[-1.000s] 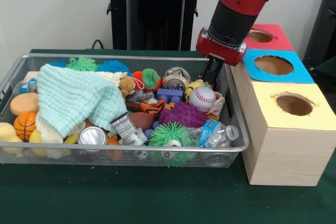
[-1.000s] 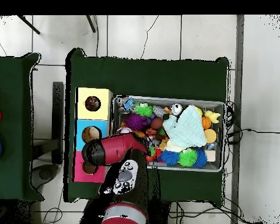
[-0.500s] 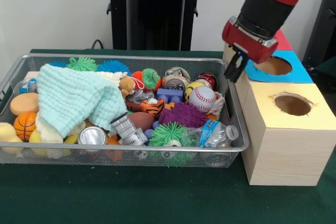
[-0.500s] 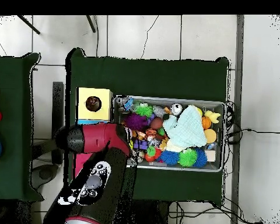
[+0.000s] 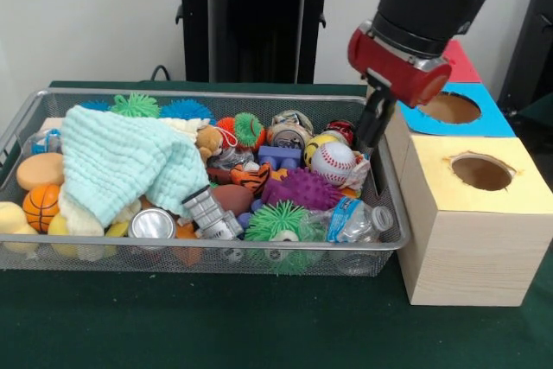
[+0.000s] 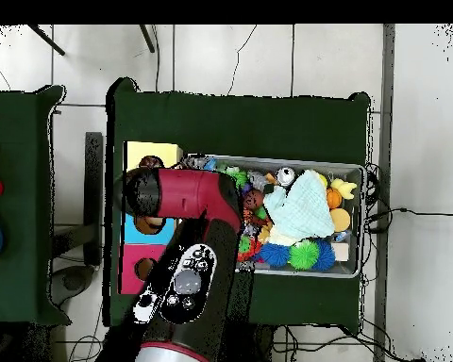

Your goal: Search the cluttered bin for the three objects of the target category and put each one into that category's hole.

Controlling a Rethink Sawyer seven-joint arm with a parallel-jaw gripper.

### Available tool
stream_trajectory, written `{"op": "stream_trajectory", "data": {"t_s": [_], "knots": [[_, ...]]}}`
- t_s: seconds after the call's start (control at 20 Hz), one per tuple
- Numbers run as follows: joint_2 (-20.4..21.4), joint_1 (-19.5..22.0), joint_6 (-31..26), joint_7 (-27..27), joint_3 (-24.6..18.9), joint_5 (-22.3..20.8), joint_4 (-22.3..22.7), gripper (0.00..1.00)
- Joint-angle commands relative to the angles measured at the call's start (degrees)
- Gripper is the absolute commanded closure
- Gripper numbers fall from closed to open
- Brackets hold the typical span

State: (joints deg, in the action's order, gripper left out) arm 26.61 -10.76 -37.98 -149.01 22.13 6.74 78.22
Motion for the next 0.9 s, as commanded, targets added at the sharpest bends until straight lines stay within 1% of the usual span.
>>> {"op": "stream_trajectory", "data": {"t_s": [0.05, 0.1, 0.15, 0.3, 0.35, 0.5, 0.75, 0.9], "knots": [[1.46, 5.30, -5.85, -1.20, -5.27, 1.55, -0.75, 1.00], [1.60, 5.67, -6.19, -0.67, -5.43, 1.24, -0.85, 1.00], [0.88, 6.62, -6.00, 0.78, -5.86, 0.41, -1.74, 1.00], [-0.77, 9.15, -7.66, 6.80, -7.56, -2.41, -4.48, 1.00], [-0.84, 9.28, -7.62, 7.15, -7.54, -2.92, -4.44, 1.00], [-0.73, 8.91, -5.08, 6.19, -7.36, -3.65, -2.95, 1.00], [-0.86, 7.98, -3.68, 5.27, -7.47, -4.05, -2.28, 1.00], [-1.21, 8.17, -2.55, 5.65, -8.10, -4.11, -2.05, 1.00]]}}
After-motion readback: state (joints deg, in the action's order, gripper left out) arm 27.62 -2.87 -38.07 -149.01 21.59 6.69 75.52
